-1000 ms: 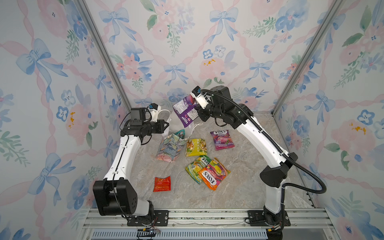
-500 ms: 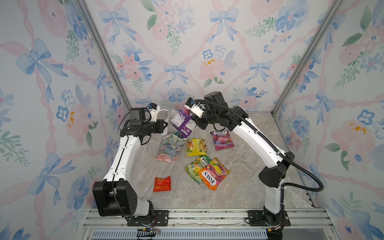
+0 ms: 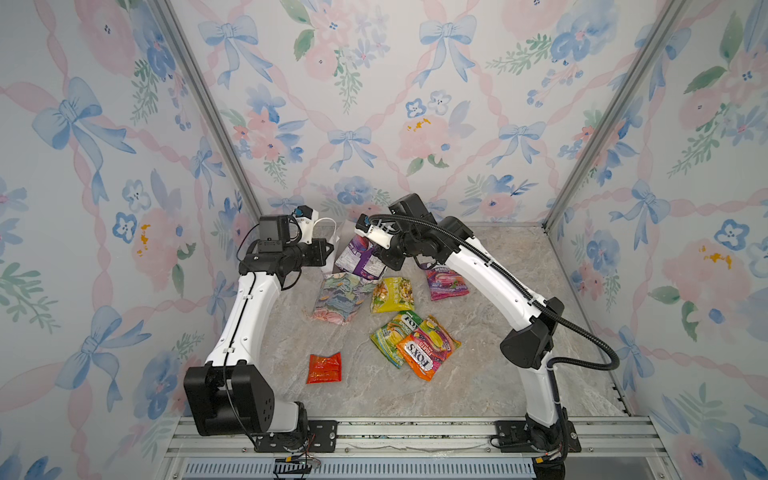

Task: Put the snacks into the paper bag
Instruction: 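Lower the purple packet into the bag and open the right gripper, then withdraw the right gripper from the bag toward the orange Fox's fruits packet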

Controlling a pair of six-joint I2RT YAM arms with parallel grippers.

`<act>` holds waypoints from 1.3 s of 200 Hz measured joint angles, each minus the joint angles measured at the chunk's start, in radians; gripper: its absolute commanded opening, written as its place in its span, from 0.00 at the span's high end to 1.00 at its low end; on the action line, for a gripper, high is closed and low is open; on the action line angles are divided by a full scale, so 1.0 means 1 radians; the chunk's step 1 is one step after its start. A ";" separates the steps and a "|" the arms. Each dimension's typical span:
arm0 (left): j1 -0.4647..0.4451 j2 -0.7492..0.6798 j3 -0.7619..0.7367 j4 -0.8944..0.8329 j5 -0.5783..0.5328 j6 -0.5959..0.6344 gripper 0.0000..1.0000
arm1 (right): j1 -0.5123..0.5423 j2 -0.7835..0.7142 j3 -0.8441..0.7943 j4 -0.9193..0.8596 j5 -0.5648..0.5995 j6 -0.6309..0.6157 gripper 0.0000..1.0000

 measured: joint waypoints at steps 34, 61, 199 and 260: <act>0.008 0.000 0.000 -0.003 -0.001 0.000 1.00 | 0.012 0.053 0.061 -0.004 -0.001 0.001 0.95; 0.008 0.000 0.000 -0.006 -0.001 0.000 1.00 | 0.015 0.098 0.104 -0.004 -0.005 0.004 0.69; 0.016 -0.018 -0.023 -0.005 -0.023 0.000 1.00 | -0.018 -0.269 -0.200 0.343 0.127 0.345 0.03; 0.019 -0.042 -0.053 0.004 -0.058 0.000 1.00 | -0.193 -0.805 -0.980 0.553 0.156 0.542 0.03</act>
